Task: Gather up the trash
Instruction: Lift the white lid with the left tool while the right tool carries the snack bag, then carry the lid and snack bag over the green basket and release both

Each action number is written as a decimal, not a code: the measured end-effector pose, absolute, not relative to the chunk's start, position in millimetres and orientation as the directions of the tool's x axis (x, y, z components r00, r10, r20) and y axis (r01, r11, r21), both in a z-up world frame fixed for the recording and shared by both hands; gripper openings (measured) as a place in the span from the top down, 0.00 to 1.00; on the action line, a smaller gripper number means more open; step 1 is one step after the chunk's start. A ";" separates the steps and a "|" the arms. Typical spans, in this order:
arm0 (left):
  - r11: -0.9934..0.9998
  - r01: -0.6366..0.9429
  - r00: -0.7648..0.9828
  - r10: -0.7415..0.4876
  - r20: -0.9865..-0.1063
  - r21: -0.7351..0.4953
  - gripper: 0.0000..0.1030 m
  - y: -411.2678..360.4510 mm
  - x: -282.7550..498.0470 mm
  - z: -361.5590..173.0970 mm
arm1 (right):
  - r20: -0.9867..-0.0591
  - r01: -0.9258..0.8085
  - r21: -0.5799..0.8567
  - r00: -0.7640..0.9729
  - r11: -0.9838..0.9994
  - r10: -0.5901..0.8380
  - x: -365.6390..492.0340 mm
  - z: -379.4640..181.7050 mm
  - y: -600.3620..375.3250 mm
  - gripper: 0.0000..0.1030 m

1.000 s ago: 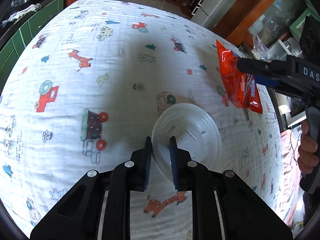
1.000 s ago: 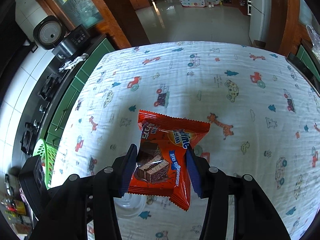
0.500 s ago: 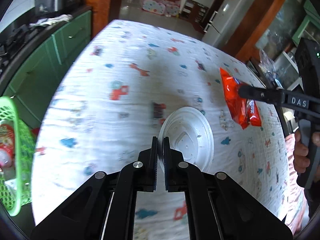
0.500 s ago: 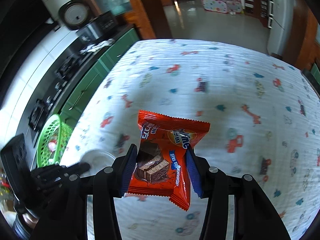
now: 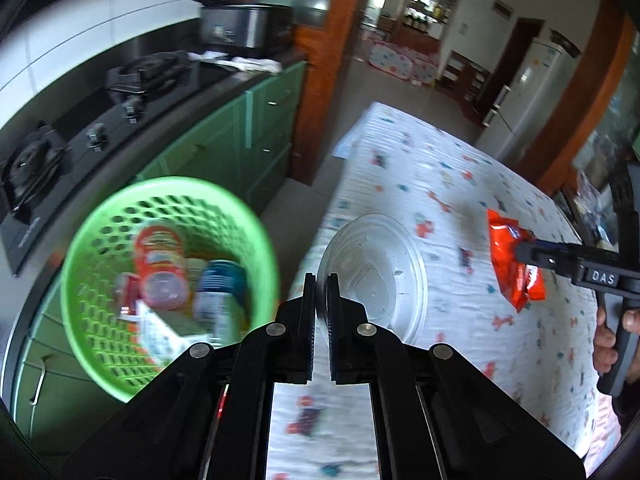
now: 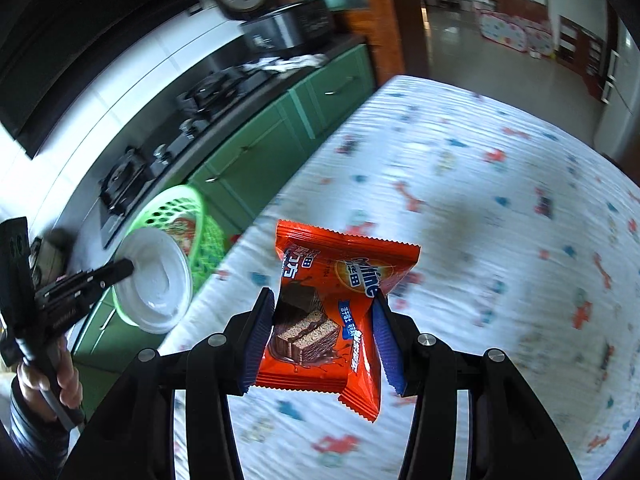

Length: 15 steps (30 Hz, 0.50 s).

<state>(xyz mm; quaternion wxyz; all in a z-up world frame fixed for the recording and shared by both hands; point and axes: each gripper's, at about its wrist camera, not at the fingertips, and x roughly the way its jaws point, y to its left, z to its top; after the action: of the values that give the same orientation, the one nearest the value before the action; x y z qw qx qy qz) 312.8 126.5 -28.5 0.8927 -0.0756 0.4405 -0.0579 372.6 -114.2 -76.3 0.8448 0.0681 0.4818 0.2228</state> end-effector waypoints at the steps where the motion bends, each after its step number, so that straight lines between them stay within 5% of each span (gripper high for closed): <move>1: 0.983 0.022 0.609 -0.158 -0.777 -0.183 0.96 133.5 311.2 -27.8 | -0.781 -0.326 0.331 0.432 0.885 0.451 373.7 -74.7 -103.2 0.54; 15: 0.976 -0.201 0.576 0.045 -0.816 -0.088 0.96 260.0 299.3 -44.9 | -0.759 -0.472 0.351 0.362 0.809 0.541 382.8 -63.3 29.8 0.54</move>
<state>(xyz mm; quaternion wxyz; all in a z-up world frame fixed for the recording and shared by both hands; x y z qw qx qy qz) 299.3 260.0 -44.9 0.8836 -0.0856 0.4551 0.0696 382.8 29.8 -63.3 0.8243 0.0365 0.4742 0.3070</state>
